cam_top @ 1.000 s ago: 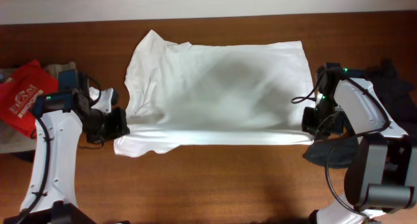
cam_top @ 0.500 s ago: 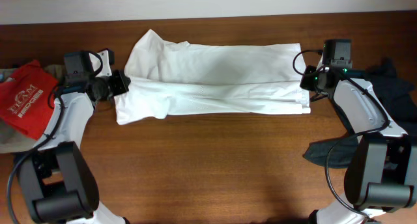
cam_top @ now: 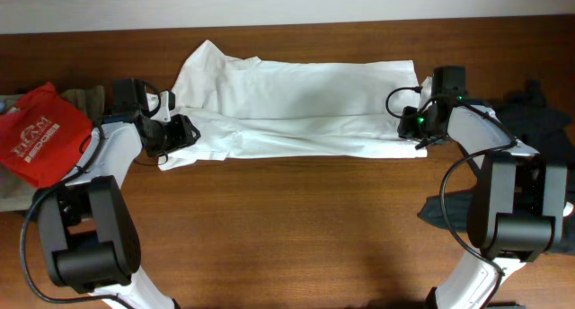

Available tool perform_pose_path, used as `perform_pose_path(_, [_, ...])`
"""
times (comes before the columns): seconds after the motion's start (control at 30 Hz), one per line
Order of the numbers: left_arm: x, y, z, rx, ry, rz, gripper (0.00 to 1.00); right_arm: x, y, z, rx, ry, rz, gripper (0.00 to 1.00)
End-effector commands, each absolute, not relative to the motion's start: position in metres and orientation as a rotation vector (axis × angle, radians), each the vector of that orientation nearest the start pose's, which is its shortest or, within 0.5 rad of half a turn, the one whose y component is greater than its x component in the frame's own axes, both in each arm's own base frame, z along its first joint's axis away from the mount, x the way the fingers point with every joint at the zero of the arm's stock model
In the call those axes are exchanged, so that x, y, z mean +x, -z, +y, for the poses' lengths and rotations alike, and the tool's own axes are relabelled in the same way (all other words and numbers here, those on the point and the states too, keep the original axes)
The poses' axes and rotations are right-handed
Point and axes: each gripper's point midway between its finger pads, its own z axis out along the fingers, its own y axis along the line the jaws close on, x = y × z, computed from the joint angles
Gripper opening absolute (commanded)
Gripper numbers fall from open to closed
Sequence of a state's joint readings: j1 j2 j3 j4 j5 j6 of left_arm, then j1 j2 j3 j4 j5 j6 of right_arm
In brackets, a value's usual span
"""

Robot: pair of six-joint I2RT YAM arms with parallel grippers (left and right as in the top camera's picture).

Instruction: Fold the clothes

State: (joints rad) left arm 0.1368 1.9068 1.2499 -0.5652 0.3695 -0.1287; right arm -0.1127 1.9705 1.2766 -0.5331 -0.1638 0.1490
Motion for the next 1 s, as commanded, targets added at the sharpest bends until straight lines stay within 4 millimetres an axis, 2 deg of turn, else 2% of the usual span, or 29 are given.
perform_pose_path(0.0, [0.421,-0.038,-0.007,-0.27,0.525,2.743,0.5,0.437,-0.013,-0.022,0.313,-0.245,2.76,0.31])
perform_pose_path(0.07, [0.421,-0.038,-0.007,-0.271,0.525,2.744,0.5,0.437,-0.013,-0.023,0.314,-0.244,2.76,0.05])
perform_pose_path(0.13, [0.421,-0.038,-0.007,-0.271,0.525,2.744,0.5,0.439,-0.015,-0.033,0.332,-0.181,2.757,0.06])
perform_pose_path(0.17, [0.421,-0.038,-0.007,-0.271,0.525,2.744,0.5,0.438,-0.015,-0.041,0.352,-0.14,2.759,0.28])
perform_pose_path(0.2, [0.421,-0.038,-0.007,-0.271,0.525,2.744,0.5,0.436,-0.015,-0.045,0.373,-0.136,2.763,0.34])
perform_pose_path(0.3, [0.421,-0.038,-0.007,-0.271,0.524,2.744,0.5,0.429,-0.011,-0.042,0.376,-0.135,2.789,0.36])
perform_pose_path(0.4, [0.421,-0.038,-0.007,-0.271,0.525,2.744,0.5,0.42,-0.001,-0.033,0.356,-0.145,2.818,0.34])
perform_pose_path(0.47, [0.421,-0.038,-0.007,-0.271,0.525,2.744,0.5,0.42,-0.001,-0.033,0.355,-0.145,2.818,0.16])
perform_pose_path(0.53, [0.421,-0.038,-0.007,-0.272,0.525,2.747,0.5,0.421,-0.001,-0.033,0.354,-0.149,2.816,0.06])
perform_pose_path(0.63, [0.421,-0.038,-0.007,-0.272,0.526,2.747,0.5,0.421,-0.001,-0.033,0.353,-0.149,2.815,0.04])
perform_pose_path(0.67, [0.421,-0.038,-0.007,-0.272,0.526,2.747,0.5,0.426,-0.005,-0.034,0.353,-0.147,2.798,0.04])
perform_pose_path(0.7, [0.421,-0.038,-0.007,-0.272,0.526,2.747,0.5,0.447,-0.028,-0.045,0.364,-0.141,2.729,0.04])
perform_pose_path(0.8, [0.421,-0.038,-0.007,-0.272,0.526,2.747,0.5,0.48,-0.072,-0.056,0.362,-0.131,2.624,0.04])
perform_pose_path(0.87, [0.421,-0.038,-0.007,-0.272,0.525,2.747,0.5,0.488,-0.083,-0.057,0.355,-0.131,2.597,0.04])
perform_pose_path(0.9, [0.421,-0.038,-0.007,-0.272,0.525,2.747,0.5,0.483,-0.077,-0.056,0.359,-0.13,2.622,0.04])
perform_pose_path(0.97, [0.421,-0.038,-0.007,-0.272,0.525,2.747,0.5,0.46,-0.053,-0.053,0.381,-0.131,2.72,0.43])
